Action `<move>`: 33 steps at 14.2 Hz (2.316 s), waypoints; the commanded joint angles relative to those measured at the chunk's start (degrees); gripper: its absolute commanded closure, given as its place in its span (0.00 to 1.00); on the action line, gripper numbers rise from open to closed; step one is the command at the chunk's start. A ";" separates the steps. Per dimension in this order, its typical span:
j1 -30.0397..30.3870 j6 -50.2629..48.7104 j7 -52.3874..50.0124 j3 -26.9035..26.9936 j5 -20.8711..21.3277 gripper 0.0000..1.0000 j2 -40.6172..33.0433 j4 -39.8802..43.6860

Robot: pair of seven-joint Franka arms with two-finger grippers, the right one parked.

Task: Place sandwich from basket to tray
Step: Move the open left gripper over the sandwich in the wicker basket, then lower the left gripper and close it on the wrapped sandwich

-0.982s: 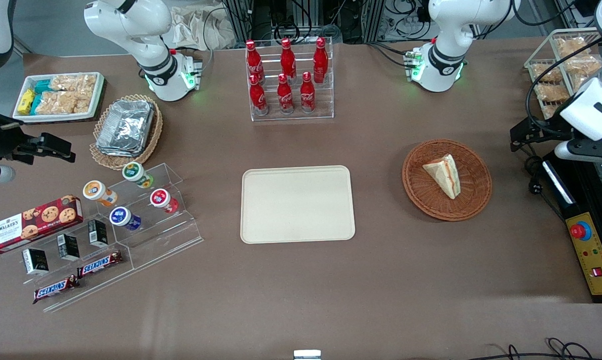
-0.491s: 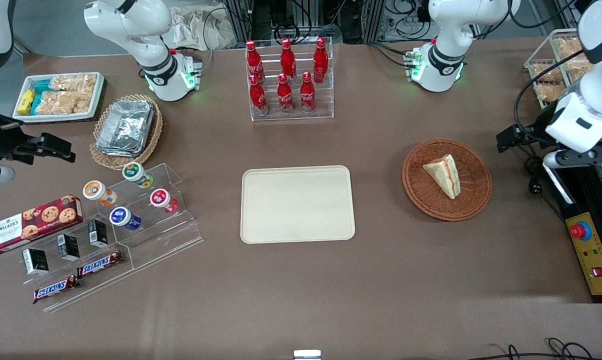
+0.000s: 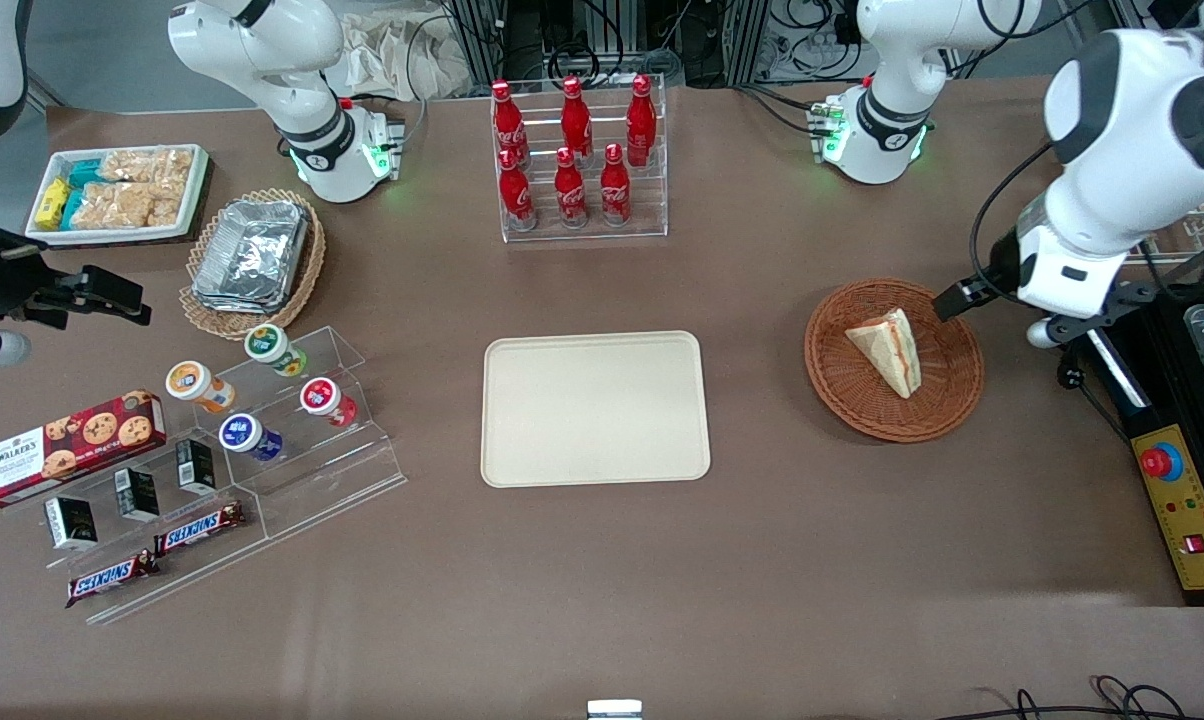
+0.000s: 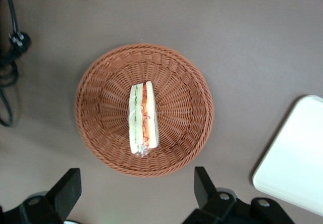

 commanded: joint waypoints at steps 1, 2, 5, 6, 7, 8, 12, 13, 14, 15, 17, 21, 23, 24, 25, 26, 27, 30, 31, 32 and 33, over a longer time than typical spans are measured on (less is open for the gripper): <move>-0.07 6.74 -3.83 -0.25 0.00 0.01 -3.83 -8.27; -0.07 8.41 -4.53 -0.25 0.00 0.01 -3.74 -9.59; -0.07 16.31 -6.03 -0.25 0.09 0.01 -3.48 -16.17; -0.07 20.08 -6.12 -0.25 0.09 0.01 -3.57 -19.07; -0.07 23.77 -6.12 -0.25 0.09 0.01 -3.39 -21.53; -0.07 27.12 -6.12 -0.25 0.09 0.01 -2.87 -23.47; 0.11 34.70 -6.21 -0.25 0.09 0.01 1.08 -26.91; 0.19 36.19 -6.21 -0.25 0.00 0.01 2.05 -27.44; 0.28 37.86 -6.73 -0.25 0.00 0.01 3.01 -27.79; 0.28 39.53 -7.34 -0.17 0.00 0.01 4.33 -28.23; 0.28 43.83 -7.61 -0.25 0.00 0.01 6.70 -29.55; 0.20 49.29 -7.61 -0.25 0.00 0.01 10.05 -30.78; 0.11 49.74 -7.52 -0.25 0.00 0.52 11.02 -30.70; 0.11 49.74 -7.52 -0.25 0.00 1.00 11.11 -30.70; 0.11 49.74 -7.61 -0.25 0.00 1.00 11.46 -30.52; 0.11 49.65 -8.22 -0.25 0.00 1.00 11.38 -30.26; 0.11 49.30 -9.18 -0.25 0.00 1.00 10.94 -29.82; 0.11 47.47 -10.16 -0.17 0.00 1.00 8.22 -28.85; 0.11 45.45 -9.99 -0.16 0.00 1.00 7.34 -27.98; 0.11 42.30 -9.38 -0.16 0.00 1.00 5.94 -27.19; 0.11 39.22 -9.11 -0.16 0.18 1.00 4.27 -26.23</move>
